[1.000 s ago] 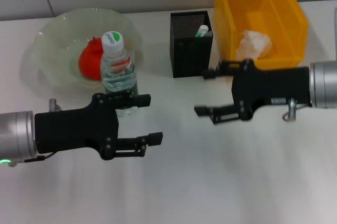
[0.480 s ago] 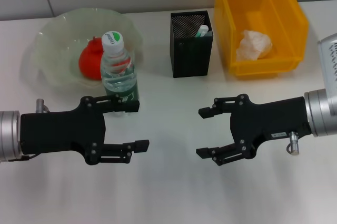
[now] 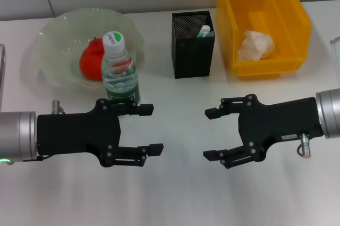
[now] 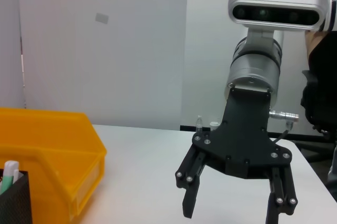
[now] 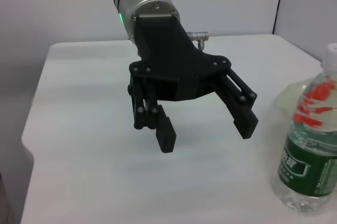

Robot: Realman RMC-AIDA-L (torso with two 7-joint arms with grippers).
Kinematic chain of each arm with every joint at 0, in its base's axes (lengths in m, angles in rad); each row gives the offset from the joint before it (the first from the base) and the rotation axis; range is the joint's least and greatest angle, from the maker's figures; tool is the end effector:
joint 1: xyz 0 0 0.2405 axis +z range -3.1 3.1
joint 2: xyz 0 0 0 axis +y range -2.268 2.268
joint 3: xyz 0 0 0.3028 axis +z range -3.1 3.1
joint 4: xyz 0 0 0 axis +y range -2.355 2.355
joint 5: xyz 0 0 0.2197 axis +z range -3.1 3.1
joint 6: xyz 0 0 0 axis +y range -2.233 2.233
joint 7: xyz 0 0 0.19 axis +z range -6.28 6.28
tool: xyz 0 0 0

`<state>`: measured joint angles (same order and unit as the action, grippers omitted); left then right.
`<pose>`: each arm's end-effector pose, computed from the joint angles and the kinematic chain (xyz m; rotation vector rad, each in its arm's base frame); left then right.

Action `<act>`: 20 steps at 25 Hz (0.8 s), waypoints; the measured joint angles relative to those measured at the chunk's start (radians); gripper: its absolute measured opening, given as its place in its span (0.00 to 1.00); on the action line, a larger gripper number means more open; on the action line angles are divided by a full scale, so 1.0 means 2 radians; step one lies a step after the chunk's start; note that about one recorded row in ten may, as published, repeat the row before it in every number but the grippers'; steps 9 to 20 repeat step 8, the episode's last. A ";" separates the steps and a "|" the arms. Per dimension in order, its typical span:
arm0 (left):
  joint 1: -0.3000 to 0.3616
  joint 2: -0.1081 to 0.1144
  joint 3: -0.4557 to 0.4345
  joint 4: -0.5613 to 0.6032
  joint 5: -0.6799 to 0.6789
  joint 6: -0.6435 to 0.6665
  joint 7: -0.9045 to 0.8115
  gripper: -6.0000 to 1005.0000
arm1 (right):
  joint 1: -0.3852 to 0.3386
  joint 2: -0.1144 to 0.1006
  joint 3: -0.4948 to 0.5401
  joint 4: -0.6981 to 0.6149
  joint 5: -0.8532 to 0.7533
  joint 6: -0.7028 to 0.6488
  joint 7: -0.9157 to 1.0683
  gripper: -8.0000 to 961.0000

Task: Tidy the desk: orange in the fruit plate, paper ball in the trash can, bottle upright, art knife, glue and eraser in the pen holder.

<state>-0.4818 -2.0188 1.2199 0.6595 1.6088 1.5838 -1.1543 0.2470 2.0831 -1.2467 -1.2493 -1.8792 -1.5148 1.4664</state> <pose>-0.2452 0.3369 -0.0882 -2.9656 -0.1295 -0.7978 0.2520 0.3188 -0.0641 -2.9124 0.1184 0.3736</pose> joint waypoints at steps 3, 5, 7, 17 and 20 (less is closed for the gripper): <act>-0.002 -0.001 0.000 -0.003 0.000 -0.003 0.000 0.81 | -0.003 0.000 0.000 -0.004 0.000 0.000 0.000 0.86; -0.002 -0.003 0.000 -0.003 0.000 -0.005 0.000 0.81 | -0.005 0.000 0.000 -0.005 0.000 -0.001 0.000 0.86; -0.002 -0.004 0.000 -0.003 0.000 -0.005 0.000 0.81 | -0.005 0.000 0.000 -0.005 0.000 -0.001 0.000 0.86; -0.002 -0.004 0.000 -0.003 0.000 -0.005 0.000 0.81 | -0.005 0.000 0.000 -0.005 0.000 -0.001 0.000 0.86; -0.002 -0.004 0.000 -0.003 0.000 -0.005 0.000 0.81 | -0.005 0.000 0.000 -0.005 0.000 -0.001 0.000 0.86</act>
